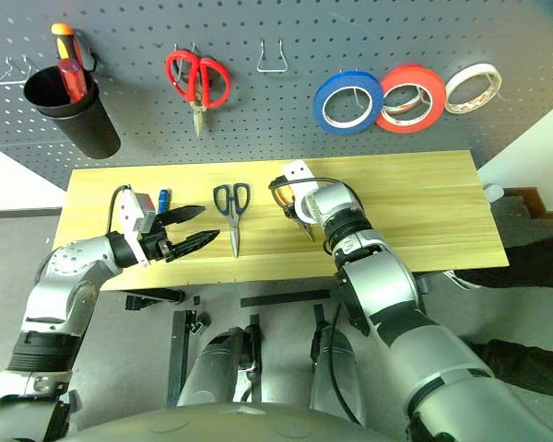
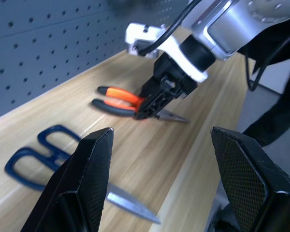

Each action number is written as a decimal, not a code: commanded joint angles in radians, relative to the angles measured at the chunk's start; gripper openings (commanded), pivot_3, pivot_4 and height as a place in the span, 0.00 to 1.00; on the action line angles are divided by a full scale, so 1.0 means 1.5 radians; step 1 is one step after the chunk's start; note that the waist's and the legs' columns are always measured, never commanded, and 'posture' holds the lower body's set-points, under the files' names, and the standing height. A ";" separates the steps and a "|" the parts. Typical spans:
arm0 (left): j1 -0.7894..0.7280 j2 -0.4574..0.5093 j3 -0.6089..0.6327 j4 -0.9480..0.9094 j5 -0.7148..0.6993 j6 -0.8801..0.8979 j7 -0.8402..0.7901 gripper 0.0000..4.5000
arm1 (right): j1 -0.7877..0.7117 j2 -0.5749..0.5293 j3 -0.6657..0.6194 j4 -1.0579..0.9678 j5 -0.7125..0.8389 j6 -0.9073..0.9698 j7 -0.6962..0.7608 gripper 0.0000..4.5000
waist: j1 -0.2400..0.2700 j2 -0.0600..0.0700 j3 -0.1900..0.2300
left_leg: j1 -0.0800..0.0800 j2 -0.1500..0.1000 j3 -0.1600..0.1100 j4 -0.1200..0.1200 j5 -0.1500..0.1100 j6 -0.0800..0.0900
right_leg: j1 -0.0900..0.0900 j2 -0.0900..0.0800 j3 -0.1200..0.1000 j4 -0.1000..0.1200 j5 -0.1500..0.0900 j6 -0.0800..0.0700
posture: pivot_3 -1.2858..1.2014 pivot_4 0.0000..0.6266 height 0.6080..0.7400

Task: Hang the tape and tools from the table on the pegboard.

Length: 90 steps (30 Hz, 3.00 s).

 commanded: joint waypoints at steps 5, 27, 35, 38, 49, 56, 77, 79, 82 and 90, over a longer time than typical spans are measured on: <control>0.013 0.004 0.017 -0.021 -0.016 -0.021 -0.014 0.75 | 0.006 -0.013 0.020 -0.028 -0.016 0.034 0.055 0.46 | 0.001 0.000 0.000 | 0.000 0.001 0.001 -0.002 0.001 -0.001 | -0.001 0.001 0.001 0.000 0.000 0.000 | 0.57 0.55 0.99; -0.104 -0.034 0.136 -0.116 -0.157 -0.065 0.050 0.75 | 0.130 -0.173 -0.218 -0.872 0.383 0.342 0.278 0.46 | 0.016 -0.009 -0.026 | -0.013 0.001 0.003 -0.001 0.001 -0.002 | -0.012 0.002 -0.002 -0.002 0.002 -0.002 | 0.54 0.24 0.99; -0.140 -0.031 0.164 -0.126 -0.194 -0.049 0.097 0.75 | 0.000 -0.121 -0.231 -0.678 0.318 0.149 0.120 0.46 | 0.014 -0.012 -0.061 | -0.013 0.001 0.004 0.000 0.001 -0.002 | -0.011 0.003 -0.001 -0.002 0.002 -0.003 | 0.55 0.16 0.99; -0.137 -0.029 0.166 -0.126 -0.193 -0.051 0.098 0.75 | -0.047 -0.088 -0.234 -0.592 0.291 0.059 0.052 0.46 | 0.014 -0.012 -0.071 | -0.012 0.002 0.004 0.001 0.002 -0.003 | -0.011 0.003 -0.001 -0.001 0.002 -0.003 | 0.55 0.14 0.99; -0.099 -0.013 0.154 -0.121 -0.174 -0.047 0.087 0.75 | -0.132 -0.027 -0.218 -0.440 0.254 -0.157 -0.032 0.46 | 0.014 -0.012 -0.087 | -0.012 0.002 0.004 0.001 0.002 -0.003 | -0.011 0.004 -0.001 -0.001 0.003 -0.004 | 0.57 0.12 0.99; -0.083 -0.010 0.151 -0.142 -0.179 -0.036 0.093 0.75 | -0.094 -0.035 -0.156 -0.451 0.203 -0.230 -0.018 0.46 | 0.014 -0.013 -0.096 | -0.011 0.002 0.004 0.001 0.002 -0.003 | -0.011 0.004 -0.001 -0.001 0.003 -0.004 | 0.57 0.13 0.99; -0.093 -0.009 0.135 -0.111 -0.171 -0.031 0.070 0.75 | -0.059 -0.032 -0.155 -0.300 0.159 -0.334 -0.084 0.46 | 0.011 -0.011 -0.101 | -0.008 0.002 0.004 0.002 0.002 -0.003 | -0.007 0.004 0.000 0.000 0.003 -0.004 | 0.55 0.15 0.99; -0.093 -0.008 0.134 -0.107 -0.168 -0.034 0.068 0.75 | -0.045 -0.029 -0.136 -0.309 0.149 -0.320 -0.072 0.46 | 0.011 -0.011 -0.101 | -0.008 0.002 0.004 0.002 0.002 -0.003 | -0.007 0.004 0.000 0.000 0.003 -0.004 | 0.55 0.15 0.99; -0.095 -0.008 0.132 -0.103 -0.166 -0.034 0.066 0.75 | -0.037 -0.027 -0.130 -0.317 0.148 -0.314 -0.066 0.67 | 0.009 -0.011 -0.101 | -0.008 0.002 0.004 0.002 0.002 -0.003 | -0.007 0.004 0.000 0.000 0.003 -0.004 | 0.55 0.16 0.99; -0.086 -0.009 0.129 -0.105 -0.165 -0.025 0.064 0.75 | -0.040 -0.057 -0.164 -0.420 0.204 -0.246 -0.026 1.00 | 0.002 -0.011 -0.101 | -0.008 0.002 0.004 0.002 0.002 -0.003 | -0.006 0.004 0.000 0.000 0.003 -0.004 | 0.55 0.17 0.99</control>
